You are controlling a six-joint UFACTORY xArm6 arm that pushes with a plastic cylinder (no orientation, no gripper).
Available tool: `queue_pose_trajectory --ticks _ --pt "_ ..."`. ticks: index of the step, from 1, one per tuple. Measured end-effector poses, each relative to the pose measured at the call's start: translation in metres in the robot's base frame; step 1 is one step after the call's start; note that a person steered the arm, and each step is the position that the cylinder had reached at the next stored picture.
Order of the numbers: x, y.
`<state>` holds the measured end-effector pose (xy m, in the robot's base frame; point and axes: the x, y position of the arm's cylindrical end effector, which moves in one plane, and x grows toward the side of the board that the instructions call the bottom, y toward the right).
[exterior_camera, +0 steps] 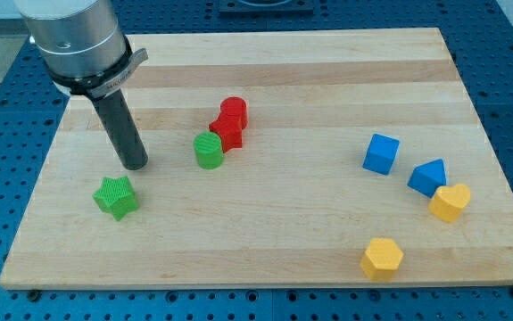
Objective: Place the green star to the left of the green circle
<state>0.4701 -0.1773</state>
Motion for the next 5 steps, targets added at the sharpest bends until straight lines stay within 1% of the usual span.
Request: queue_pose_trajectory --ticks 2,3,4,5 --pt "0.079 0.084" --pt "0.116 0.082" --pt "0.116 0.017" --pt "0.050 0.005"
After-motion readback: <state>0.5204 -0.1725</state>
